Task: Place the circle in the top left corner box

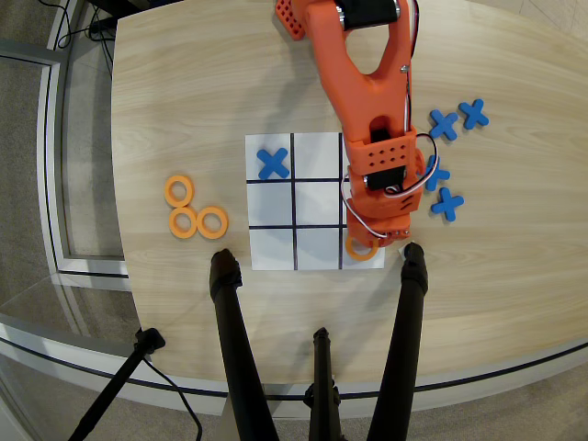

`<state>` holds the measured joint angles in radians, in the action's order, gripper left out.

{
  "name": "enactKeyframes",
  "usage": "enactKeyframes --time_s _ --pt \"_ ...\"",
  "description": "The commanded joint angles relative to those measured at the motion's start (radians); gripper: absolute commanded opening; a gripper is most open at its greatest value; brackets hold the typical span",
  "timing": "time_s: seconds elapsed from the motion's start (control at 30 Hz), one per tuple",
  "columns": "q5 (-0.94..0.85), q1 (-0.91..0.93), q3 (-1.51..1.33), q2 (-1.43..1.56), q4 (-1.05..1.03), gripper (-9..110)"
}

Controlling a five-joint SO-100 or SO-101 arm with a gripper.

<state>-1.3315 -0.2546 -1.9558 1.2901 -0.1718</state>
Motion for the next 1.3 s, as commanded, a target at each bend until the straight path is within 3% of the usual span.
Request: enactKeyframes --time_s 0.0,0.17,0.67,0.87,1.27 --pt "0.008 0.006 0.031 0.006 0.003 0" --pt "0.005 0.012 0.032 0.026 -0.009 6" --pt "-0.020 0.044 0.055 0.202 -0.115 8" --pt "-0.064 0.072 -0.176 0.554 -0.229 8" --pt "-0.155 0.110 -0.848 1.442 -0.669 8"
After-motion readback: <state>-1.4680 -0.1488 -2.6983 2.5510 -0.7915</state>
